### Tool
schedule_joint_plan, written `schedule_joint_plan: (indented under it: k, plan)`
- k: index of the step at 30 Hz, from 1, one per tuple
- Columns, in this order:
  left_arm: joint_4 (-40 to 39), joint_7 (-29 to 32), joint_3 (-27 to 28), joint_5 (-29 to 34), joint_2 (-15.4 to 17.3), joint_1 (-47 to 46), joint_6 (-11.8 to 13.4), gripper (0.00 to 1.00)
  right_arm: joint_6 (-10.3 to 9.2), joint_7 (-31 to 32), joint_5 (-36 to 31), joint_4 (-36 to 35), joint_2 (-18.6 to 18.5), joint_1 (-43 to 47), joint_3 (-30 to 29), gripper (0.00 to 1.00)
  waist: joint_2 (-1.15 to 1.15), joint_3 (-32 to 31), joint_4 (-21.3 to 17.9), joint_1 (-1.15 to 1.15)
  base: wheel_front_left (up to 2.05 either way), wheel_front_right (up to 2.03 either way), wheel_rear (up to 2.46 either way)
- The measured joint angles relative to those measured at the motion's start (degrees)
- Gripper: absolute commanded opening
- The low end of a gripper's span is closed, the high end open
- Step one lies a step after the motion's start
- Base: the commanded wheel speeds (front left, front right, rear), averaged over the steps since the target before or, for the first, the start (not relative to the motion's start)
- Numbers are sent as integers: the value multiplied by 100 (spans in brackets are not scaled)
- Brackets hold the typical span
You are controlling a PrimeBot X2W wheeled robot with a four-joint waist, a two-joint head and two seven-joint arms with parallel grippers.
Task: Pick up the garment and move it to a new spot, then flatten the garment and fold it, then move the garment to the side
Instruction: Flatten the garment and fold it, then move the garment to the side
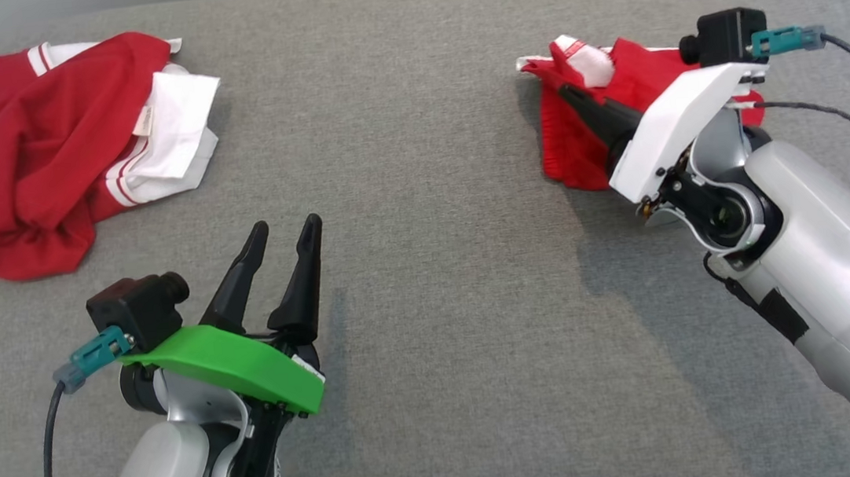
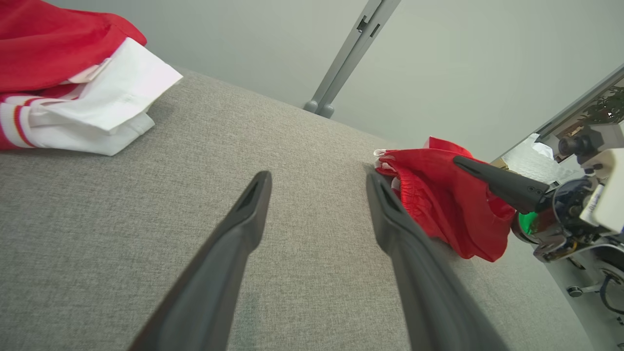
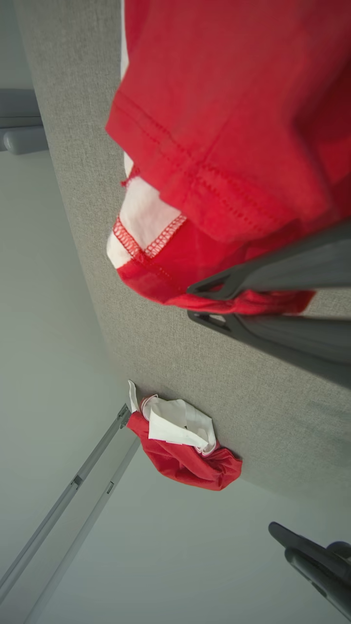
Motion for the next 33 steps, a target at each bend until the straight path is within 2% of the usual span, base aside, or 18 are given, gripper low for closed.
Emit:
schedule_joint_plan:
  k: [4, 9, 10, 11, 12, 13, 16, 18, 20, 27, 29, 33]
  plan:
    - [-123, 34, 1, 1, -2, -1, 0, 100, -182, 3, -276, 285, -7, -241, 127, 0, 0, 90, 126, 0, 0, 0, 0]
    - [-174, 44, 21, 0, -13, -2, 0, 100, -186, 66, -658, 497, 116, -493, 512, 8, 0, 234, 225, 0, 0, 0, 0]
    - [-172, 43, 25, 0, -15, -3, 0, 100, -186, 66, -726, 554, 130, -538, 589, 20, 0, 257, 238, 0, 0, 0, 0]
    - [-170, 42, 33, 0, -16, -3, 0, 100, -186, 65, -839, 603, 131, -571, 653, 42, 0, 276, 250, 0, 0, 0, 0]
    - [-171, 41, 44, 0, -19, -3, 0, 100, -186, 65, -918, 649, 130, -606, 716, 65, 0, 290, 256, 0, 0, 0, 0]
    - [-170, 31, 53, -1, -21, -3, 0, 100, -183, 66, -975, 697, 131, -652, 783, 100, 0, 298, 256, 0, 0, 0, 0]
    - [-164, 7, 56, -23, -46, -3, 0, 100, -159, 90, -1215, 795, 130, -747, 1023, 100, 0, 288, 239, 0, 0, 0, 0]
    - [-147, -9, 79, -52, -49, -2, 0, 100, -56, 121, -1379, 809, 125, -789, 1235, 100, 0, 273, 217, 0, 0, 0, 0]
    - [-108, -18, 199, -59, -32, 2, 0, 100, 146, 168, -1552, 766, 165, -803, 1490, 100, 0, 238, 160, 0, 0, 0, 0]
    - [-56, -183, 476, -58, 182, 125, 1, 100, 488, -77, -1254, 55, 320, -842, 1206, 100, 0, 69, -30, 0, 0, 0, 0]
    - [-109, -188, 534, -33, 246, 182, 1, 100, 476, -144, -1026, -123, 205, -840, 899, 100, 0, 22, -106, 0, 0, 0, 0]
    - [-307, -244, 599, 7, 293, 209, 5, 100, 265, -165, -767, -171, -488, -717, 358, 100, 0, -16, -260, 0, 0, 0, 0]
